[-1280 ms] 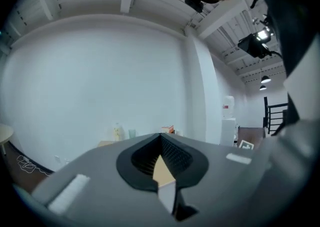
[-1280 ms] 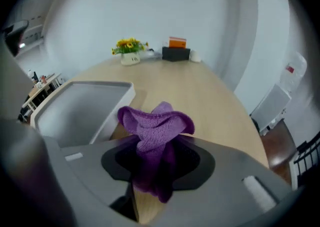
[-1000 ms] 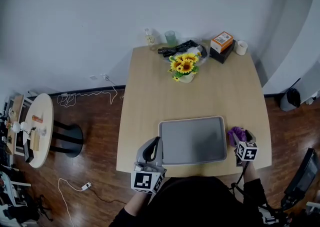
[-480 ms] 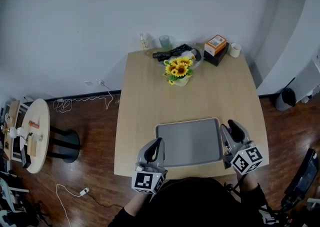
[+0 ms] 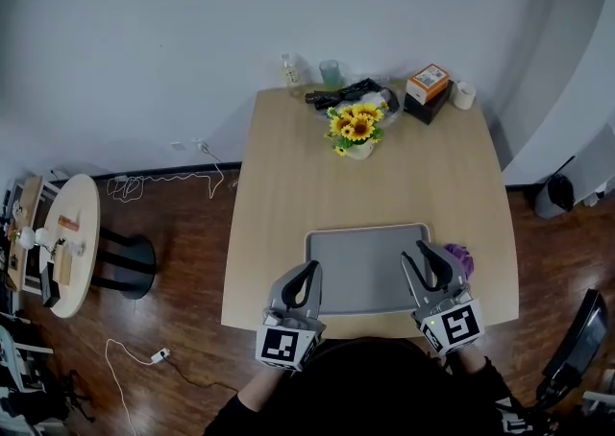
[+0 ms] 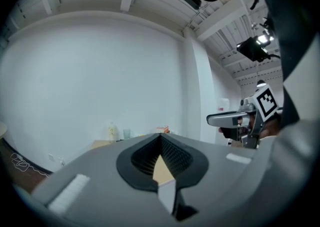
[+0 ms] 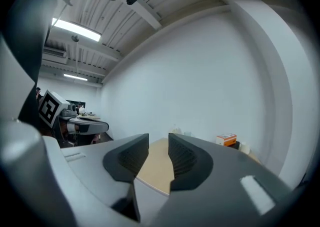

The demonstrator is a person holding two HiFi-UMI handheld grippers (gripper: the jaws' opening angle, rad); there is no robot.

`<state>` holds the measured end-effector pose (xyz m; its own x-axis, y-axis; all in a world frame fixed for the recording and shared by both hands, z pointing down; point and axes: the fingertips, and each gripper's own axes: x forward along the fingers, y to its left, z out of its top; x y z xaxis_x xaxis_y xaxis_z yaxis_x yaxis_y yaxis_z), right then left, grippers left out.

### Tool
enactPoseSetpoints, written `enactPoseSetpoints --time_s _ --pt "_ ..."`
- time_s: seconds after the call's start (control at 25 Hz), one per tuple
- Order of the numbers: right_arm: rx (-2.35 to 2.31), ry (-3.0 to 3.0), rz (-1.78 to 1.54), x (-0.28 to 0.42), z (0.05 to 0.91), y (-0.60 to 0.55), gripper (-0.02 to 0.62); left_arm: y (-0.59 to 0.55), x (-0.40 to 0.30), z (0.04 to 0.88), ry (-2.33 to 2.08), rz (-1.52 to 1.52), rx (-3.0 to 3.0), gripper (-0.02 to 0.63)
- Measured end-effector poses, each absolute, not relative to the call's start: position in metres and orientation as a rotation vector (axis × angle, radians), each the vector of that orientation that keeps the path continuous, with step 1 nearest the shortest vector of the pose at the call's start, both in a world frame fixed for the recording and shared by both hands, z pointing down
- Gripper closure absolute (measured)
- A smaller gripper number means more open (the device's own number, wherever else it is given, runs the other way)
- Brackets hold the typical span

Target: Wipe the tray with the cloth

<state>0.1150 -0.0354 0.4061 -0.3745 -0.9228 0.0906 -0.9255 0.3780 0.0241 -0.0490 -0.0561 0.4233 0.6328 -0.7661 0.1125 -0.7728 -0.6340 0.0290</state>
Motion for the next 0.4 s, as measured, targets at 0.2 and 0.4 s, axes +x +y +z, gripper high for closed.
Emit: enactPoseSetpoints --time_s 0.2,0.4 --pt "1.696 -2.523 0.042 0.1145 0.4064 -0.0353 0.472 -0.0544 -0.0458 0.4226 -1.286 0.101 2.781 0.606" --pt "1.714 -2.487 0.039 0.1184 0.409 -0.0344 0.472 -0.0543 -0.0441 0.4249 -1.274 0.122 2.783 0.606"
